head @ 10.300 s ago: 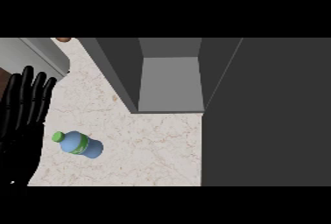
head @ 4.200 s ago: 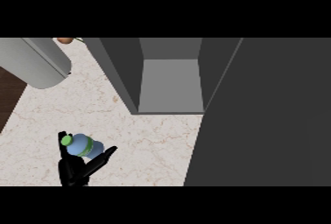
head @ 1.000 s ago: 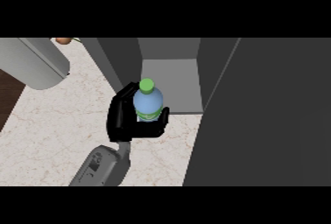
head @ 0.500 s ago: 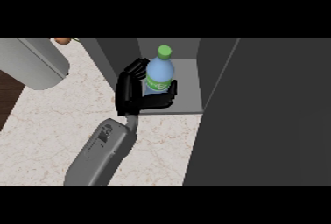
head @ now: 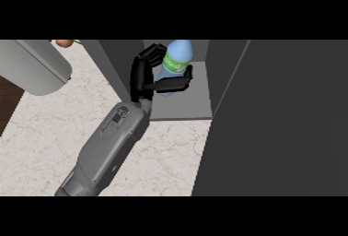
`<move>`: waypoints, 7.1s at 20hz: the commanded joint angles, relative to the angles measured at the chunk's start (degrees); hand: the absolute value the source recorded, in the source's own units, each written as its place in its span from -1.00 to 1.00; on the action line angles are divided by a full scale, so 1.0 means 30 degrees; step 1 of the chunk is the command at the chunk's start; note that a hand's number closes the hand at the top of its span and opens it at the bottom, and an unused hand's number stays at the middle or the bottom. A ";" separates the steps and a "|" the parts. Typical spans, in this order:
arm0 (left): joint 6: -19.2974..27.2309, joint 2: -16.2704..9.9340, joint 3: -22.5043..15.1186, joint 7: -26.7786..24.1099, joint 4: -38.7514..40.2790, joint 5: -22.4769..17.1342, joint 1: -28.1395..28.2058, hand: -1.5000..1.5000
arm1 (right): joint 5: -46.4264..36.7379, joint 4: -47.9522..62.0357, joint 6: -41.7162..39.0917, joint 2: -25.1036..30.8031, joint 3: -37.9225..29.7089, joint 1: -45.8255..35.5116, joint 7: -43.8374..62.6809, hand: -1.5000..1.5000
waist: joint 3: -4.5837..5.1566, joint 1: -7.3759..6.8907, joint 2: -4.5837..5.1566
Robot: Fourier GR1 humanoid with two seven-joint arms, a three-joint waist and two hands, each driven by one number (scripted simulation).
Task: Pick up the bottled water, place it into the cabinet and close the cabinet
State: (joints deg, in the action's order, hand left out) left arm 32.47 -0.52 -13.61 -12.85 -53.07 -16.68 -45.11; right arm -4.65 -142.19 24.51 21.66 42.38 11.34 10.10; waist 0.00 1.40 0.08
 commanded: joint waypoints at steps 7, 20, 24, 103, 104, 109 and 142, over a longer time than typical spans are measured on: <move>0.1171 0.0170 0.1224 -0.2184 0.7075 -0.0103 -0.3675 1.00 | -0.0599 -0.1616 -0.0217 0.0395 0.0293 0.0003 0.0758 -1.00 | 0.0012 0.0328 0.0117; 0.2166 0.0171 0.1906 -0.3700 1.1967 0.0421 -0.5191 1.00 | 0.0336 -0.1875 -0.0004 0.0244 -0.0698 -0.0666 0.1140 -1.00 | 0.0016 0.0366 0.0160; 0.1914 0.0064 0.3180 -0.4467 1.4025 0.0592 -0.6183 1.00 | -0.0228 -0.0992 -0.0134 0.0376 -0.0029 -0.0709 0.0310 -1.00 | 0.0027 0.0771 0.0370; -0.9885 -0.6082 -0.1911 -0.3523 -1.8576 -0.5334 2.0190 1.00 | 0.0066 -0.1651 -0.1886 0.1060 0.3972 -0.4227 0.4287 1.00 | 0.0065 -0.1181 -0.0305; -0.8620 -0.5508 -0.2402 -0.3814 -1.8965 -0.4200 2.0520 1.00 | 0.0136 -0.2440 -0.1898 0.1219 0.3844 -0.4285 0.5116 1.00 | 0.0049 -0.0943 -0.0268; -1.0813 -0.7104 -0.1247 -0.4856 -2.0134 -0.5422 2.3680 1.00 | -0.0197 -0.0290 -0.1400 -0.1405 0.3488 -0.7157 0.6579 1.00 | 0.0061 -0.1006 -0.0175; -1.7942 -0.9023 0.6605 -0.4902 -2.0990 -1.0316 2.8759 1.00 | 0.5232 2.2875 -0.6196 -0.7008 -1.0251 -2.2080 0.2525 1.00 | 0.0002 -0.0986 0.0081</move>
State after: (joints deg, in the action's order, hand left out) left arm -20.74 -27.99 5.26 -28.45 -115.86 -47.16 41.52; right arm 11.02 -84.43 8.48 0.07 16.15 -51.45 22.49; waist -0.07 -1.37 -0.47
